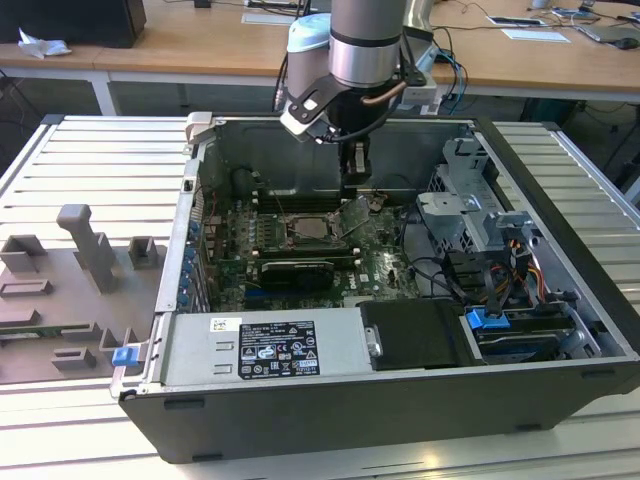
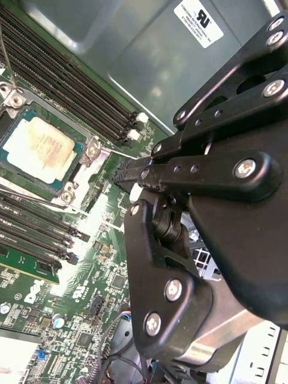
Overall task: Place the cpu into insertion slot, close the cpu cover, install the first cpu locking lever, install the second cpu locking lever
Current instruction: 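Close the cpu cover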
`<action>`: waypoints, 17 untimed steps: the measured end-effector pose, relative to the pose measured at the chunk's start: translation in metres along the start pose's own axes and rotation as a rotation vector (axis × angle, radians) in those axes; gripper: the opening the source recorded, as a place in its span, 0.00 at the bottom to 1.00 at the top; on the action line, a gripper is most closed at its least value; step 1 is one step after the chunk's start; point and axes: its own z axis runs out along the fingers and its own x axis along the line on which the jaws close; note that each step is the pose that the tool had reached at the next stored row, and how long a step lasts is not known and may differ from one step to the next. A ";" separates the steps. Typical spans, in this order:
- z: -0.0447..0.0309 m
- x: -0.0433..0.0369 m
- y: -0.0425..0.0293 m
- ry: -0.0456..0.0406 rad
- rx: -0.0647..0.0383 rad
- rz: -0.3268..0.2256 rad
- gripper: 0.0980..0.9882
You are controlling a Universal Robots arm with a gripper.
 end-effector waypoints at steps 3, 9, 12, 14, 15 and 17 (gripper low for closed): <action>0.0001 0.0000 0.0009 0.0000 0.000 0.000 0.01; 0.0005 0.0001 0.0039 0.0000 0.000 0.000 0.01; 0.0007 0.0001 0.0051 0.0000 0.000 0.000 0.01; 0.0014 0.0002 0.0066 0.0002 0.000 0.000 0.01; 0.0017 0.0002 0.0077 -0.0004 0.000 0.000 0.01; 0.0058 0.0008 0.0171 -0.0025 0.000 0.000 0.01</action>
